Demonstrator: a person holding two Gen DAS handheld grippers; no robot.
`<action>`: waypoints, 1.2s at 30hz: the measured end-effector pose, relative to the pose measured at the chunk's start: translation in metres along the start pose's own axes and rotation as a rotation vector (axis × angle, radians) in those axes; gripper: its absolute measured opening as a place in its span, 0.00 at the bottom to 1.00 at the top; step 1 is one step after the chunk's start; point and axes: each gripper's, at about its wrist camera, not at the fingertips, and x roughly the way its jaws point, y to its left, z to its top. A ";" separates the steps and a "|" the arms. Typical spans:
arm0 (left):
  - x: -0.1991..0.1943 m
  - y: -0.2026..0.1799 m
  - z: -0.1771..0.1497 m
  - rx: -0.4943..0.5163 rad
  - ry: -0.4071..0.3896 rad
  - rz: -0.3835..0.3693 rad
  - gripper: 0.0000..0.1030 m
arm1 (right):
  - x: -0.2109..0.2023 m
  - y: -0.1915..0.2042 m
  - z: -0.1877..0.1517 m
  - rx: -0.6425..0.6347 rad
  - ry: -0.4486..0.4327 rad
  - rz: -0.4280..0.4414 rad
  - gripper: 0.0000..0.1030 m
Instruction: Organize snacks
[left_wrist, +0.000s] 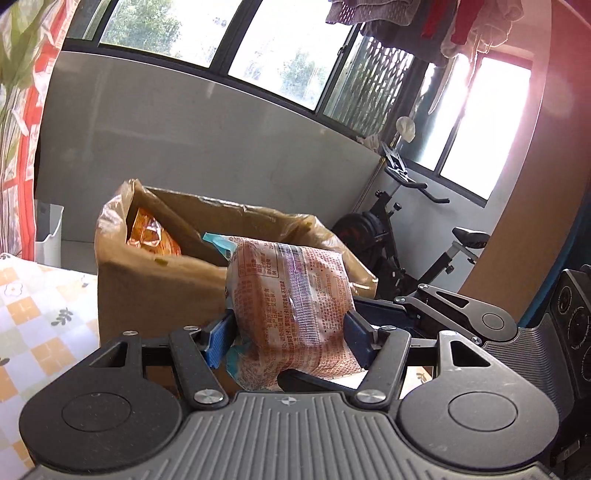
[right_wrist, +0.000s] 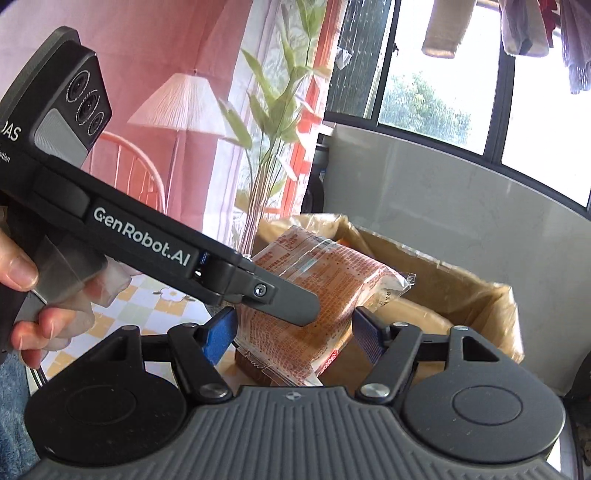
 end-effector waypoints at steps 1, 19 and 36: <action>0.004 0.000 0.010 0.001 -0.005 -0.002 0.64 | 0.003 -0.006 0.008 -0.006 -0.004 -0.002 0.69; 0.137 0.033 0.085 -0.041 0.079 0.085 0.64 | 0.126 -0.109 0.042 0.048 0.097 0.007 0.69; 0.061 0.018 0.096 0.156 -0.065 0.405 0.86 | 0.076 -0.114 0.036 0.274 0.077 -0.220 0.97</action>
